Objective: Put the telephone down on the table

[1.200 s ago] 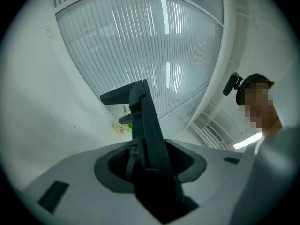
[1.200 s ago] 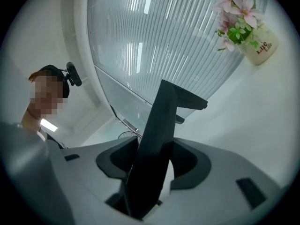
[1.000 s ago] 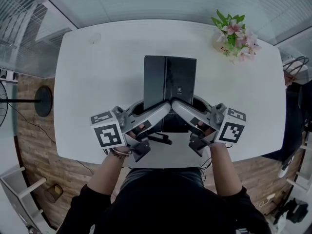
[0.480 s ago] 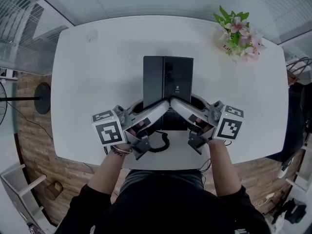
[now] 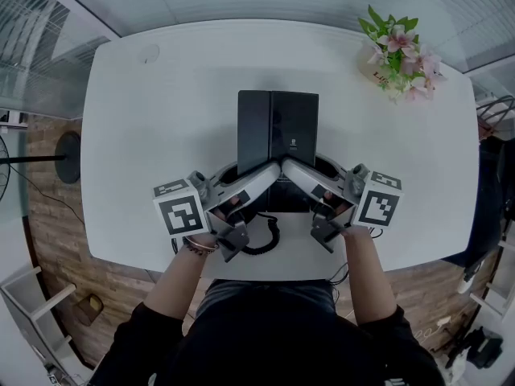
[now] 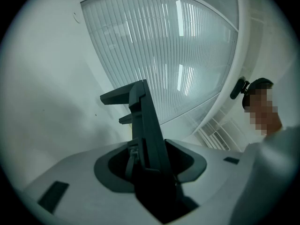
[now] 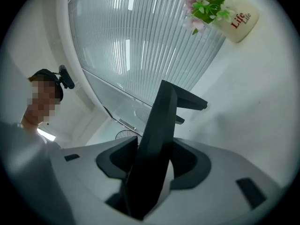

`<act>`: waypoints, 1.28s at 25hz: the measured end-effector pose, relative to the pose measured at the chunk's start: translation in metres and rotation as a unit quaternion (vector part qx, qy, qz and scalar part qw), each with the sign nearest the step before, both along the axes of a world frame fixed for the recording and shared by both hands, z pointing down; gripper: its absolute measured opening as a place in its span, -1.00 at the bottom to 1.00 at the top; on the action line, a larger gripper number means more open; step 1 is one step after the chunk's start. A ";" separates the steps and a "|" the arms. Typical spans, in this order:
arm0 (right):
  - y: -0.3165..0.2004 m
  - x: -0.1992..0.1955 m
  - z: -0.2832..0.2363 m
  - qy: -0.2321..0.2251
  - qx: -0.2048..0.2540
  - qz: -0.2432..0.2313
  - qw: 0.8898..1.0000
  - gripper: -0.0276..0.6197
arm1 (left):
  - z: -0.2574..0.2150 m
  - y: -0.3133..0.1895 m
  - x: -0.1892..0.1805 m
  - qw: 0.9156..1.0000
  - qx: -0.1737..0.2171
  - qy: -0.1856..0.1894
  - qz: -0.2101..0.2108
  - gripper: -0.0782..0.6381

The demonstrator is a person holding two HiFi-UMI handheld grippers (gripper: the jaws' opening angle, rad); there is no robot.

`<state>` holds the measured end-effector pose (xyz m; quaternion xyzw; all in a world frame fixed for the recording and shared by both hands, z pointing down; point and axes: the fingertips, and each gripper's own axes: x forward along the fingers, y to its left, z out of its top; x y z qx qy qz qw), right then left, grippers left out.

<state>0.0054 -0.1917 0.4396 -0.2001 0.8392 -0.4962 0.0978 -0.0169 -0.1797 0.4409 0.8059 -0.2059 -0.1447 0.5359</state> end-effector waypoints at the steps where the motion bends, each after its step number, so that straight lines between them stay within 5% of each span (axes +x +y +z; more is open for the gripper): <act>1: 0.000 0.000 0.001 0.000 -0.002 0.000 1.000 -0.29 | 0.002 0.000 0.000 1.000 -0.003 0.001 -0.001 -0.24; 22: 0.002 0.001 0.013 -0.001 -0.031 -0.002 1.000 -0.29 | 0.013 0.003 0.001 0.999 -0.033 0.000 -0.013 -0.24; 32: 0.002 0.002 0.017 0.029 -0.039 0.008 0.999 -0.29 | 0.019 0.002 -0.004 0.998 -0.026 -0.047 -0.033 -0.16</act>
